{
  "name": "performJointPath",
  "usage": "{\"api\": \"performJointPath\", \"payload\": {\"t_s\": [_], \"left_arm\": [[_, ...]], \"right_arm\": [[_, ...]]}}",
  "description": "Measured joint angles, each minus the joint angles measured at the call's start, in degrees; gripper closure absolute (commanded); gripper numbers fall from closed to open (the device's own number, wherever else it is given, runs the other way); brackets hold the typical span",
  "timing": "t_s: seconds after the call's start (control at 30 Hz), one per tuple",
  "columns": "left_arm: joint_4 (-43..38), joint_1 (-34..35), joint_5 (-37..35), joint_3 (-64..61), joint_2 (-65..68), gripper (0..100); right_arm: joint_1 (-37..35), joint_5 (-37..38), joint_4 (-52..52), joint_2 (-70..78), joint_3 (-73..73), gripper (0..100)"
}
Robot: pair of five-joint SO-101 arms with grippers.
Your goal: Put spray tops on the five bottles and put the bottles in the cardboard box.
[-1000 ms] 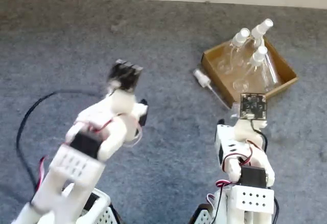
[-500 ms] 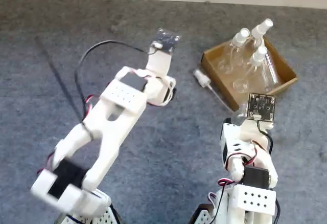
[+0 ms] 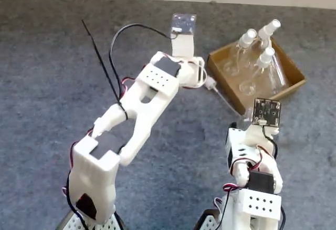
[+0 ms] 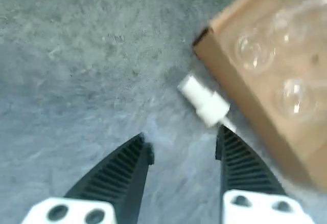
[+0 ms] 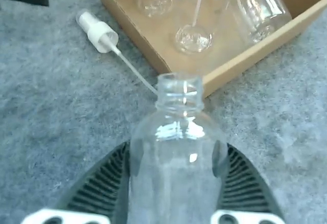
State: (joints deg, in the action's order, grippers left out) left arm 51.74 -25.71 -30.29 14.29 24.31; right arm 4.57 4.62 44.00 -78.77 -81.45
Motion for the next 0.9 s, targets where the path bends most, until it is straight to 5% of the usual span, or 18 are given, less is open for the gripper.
{"api": "performJointPath", "payload": {"t_s": [0.6, 0.9], "left_arm": [[-0.1, -1.4, -18.8, 9.5, 11.6, 82], [-6.2, -1.6, -21.0, 11.3, 18.5, 81]], "right_arm": [[-0.1, 0.0, -0.4, -0.1, -0.1, 86.8], [-0.1, 0.0, -0.4, -0.1, -0.1, 86.8]]}}
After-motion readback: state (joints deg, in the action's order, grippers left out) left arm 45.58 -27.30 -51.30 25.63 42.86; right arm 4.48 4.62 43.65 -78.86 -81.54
